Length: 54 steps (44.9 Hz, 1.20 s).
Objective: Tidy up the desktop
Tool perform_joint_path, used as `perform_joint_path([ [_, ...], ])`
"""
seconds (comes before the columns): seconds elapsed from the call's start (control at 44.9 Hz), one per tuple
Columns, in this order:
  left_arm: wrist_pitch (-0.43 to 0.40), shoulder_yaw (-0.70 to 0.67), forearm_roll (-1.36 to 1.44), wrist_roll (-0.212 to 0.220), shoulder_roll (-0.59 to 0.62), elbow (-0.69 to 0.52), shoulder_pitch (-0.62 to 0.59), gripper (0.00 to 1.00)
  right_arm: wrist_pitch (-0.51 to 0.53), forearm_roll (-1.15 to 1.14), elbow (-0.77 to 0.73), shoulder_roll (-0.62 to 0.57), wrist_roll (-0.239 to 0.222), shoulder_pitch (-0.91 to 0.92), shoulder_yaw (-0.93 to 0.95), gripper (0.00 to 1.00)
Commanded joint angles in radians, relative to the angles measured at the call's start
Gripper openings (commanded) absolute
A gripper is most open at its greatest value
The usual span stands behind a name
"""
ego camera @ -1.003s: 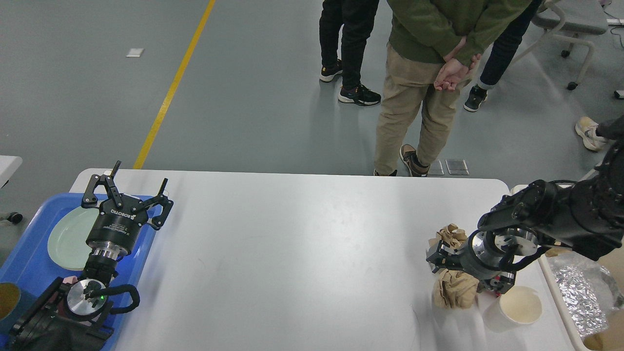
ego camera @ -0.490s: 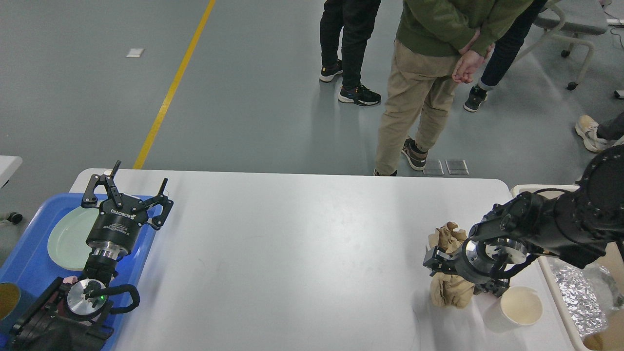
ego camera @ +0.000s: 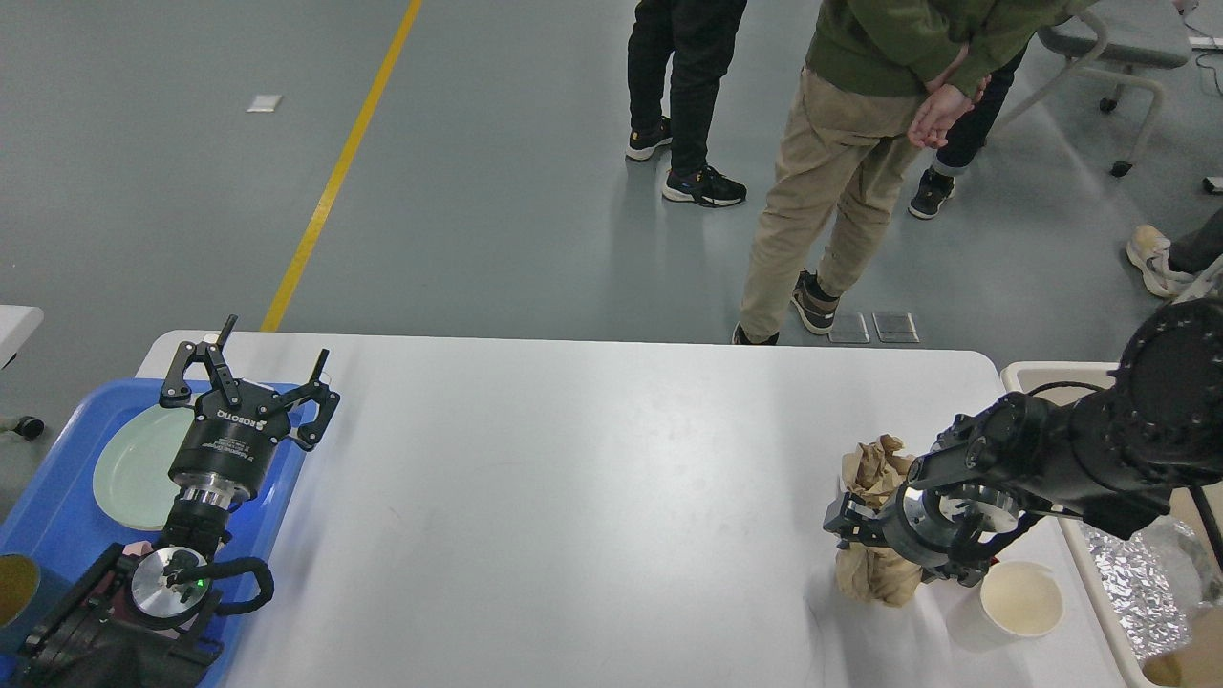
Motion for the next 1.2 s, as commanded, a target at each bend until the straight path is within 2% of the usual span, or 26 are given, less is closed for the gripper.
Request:
perform_joint_path([
  [0.0, -0.001, 0.0, 0.0, 0.0, 0.0, 0.0, 0.001, 0.96, -0.001, -0.002, -0.006, 0.006, 0.002, -0.011, 0.013, 0.82],
  [0.067, 0.0, 0.0, 0.0, 0.0, 0.0, 0.0, 0.001, 0.96, -0.001, -0.002, -0.006, 0.004, 0.002, -0.012, 0.025, 0.74],
  [0.156, 0.0, 0.0, 0.0, 0.0, 0.0, 0.0, 0.001, 0.96, -0.003, -0.003, -0.007, 0.004, 0.002, -0.012, 0.025, 0.68],
  [0.245, -0.001, 0.0, 0.0, 0.0, 0.0, 0.0, 0.0, 0.96, -0.003, -0.003, -0.007, 0.006, 0.002, -0.014, 0.025, 0.46],
  [0.334, 0.0, 0.0, 0.002, 0.0, 0.0, 0.0, 0.001, 0.96, -0.001, -0.012, -0.004, 0.007, 0.002, -0.017, 0.025, 0.13],
  [0.401, -0.001, 0.0, 0.0, 0.0, 0.0, 0.0, 0.001, 0.96, -0.001, -0.031, -0.001, 0.009, 0.002, -0.02, 0.025, 0.0],
  [1.025, -0.001, 0.0, 0.0, 0.0, 0.0, 0.0, 0.0, 0.96, 0.003, -0.02, 0.022, 0.007, -0.015, -0.003, 0.045, 0.0],
  [1.181, -0.001, 0.0, 0.0, 0.0, 0.0, 0.0, 0.0, 0.96, 0.02, -0.016, 0.096, -0.017, -0.015, 0.059, 0.045, 0.0],
])
